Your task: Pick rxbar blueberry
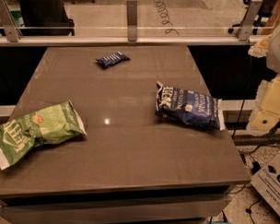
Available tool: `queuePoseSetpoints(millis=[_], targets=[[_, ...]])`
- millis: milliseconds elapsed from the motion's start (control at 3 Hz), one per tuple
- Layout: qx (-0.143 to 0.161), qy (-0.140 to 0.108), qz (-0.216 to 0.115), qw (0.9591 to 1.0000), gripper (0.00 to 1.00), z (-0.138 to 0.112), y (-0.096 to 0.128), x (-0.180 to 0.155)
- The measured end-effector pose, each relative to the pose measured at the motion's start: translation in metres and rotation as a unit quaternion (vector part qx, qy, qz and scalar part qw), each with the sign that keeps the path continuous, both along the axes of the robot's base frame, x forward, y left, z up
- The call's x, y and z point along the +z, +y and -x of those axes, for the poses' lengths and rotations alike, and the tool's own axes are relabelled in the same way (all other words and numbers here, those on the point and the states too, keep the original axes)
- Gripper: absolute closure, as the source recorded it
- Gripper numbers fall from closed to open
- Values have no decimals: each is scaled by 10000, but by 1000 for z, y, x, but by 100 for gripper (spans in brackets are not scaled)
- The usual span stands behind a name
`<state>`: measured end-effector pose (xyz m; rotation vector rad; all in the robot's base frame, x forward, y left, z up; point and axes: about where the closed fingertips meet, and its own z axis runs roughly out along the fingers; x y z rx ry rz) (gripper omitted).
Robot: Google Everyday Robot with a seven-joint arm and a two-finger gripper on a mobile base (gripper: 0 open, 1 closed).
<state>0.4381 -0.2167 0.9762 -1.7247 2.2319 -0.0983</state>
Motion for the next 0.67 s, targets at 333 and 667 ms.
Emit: queuePoseSetpoints(millis=[333, 667], targets=[[0, -19, 4, 10000, 0, 0, 0, 1], [169, -281, -118, 9994, 0, -32, 2, 0]])
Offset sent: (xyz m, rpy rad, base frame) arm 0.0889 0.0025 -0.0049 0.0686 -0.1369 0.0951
